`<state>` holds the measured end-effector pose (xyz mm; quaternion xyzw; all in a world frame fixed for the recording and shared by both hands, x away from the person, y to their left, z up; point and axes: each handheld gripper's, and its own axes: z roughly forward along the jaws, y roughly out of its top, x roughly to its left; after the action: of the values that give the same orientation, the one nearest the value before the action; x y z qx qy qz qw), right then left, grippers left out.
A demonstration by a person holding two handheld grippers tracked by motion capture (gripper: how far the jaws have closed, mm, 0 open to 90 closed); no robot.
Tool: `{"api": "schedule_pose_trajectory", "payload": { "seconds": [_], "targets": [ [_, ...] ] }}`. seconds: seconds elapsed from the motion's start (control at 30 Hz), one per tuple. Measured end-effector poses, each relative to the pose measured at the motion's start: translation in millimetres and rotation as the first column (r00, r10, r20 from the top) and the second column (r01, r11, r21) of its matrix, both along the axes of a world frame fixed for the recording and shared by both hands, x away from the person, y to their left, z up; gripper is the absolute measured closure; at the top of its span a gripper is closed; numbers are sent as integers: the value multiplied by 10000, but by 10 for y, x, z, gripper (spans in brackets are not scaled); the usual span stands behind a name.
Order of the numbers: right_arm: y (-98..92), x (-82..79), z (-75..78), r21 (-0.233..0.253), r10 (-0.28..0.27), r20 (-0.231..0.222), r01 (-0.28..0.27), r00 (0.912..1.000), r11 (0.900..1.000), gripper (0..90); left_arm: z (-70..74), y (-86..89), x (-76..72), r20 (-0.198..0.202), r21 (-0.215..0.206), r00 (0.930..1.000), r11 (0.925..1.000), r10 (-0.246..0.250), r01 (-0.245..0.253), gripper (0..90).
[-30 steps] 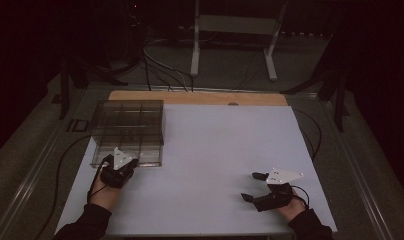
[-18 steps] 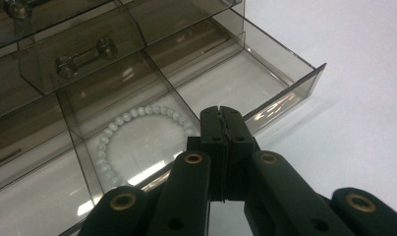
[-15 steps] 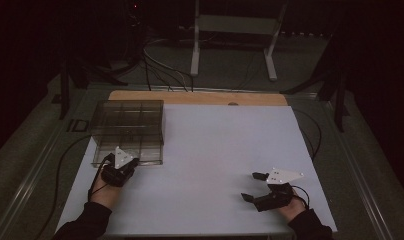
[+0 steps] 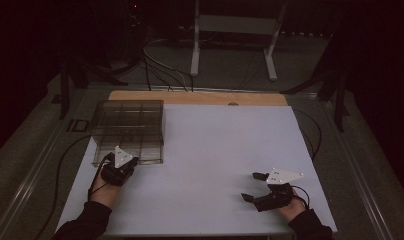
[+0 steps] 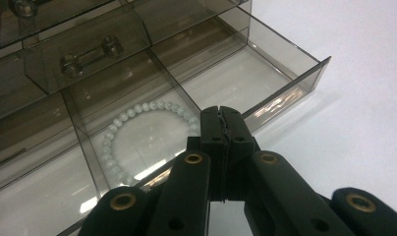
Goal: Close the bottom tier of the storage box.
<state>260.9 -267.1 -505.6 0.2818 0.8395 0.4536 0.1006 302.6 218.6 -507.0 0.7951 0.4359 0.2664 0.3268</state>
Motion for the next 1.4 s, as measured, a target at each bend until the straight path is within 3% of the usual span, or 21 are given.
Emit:
{"api": "schedule_pose_trajectory", "payload": {
  "seconds": [1.4],
  "targets": [
    [-5, 3, -2, -14, -51, -50, 51, 10000, 10000, 136, -6, -8, 100, 37, 133, 10000, 9999, -62, 62, 900]
  ]
}}
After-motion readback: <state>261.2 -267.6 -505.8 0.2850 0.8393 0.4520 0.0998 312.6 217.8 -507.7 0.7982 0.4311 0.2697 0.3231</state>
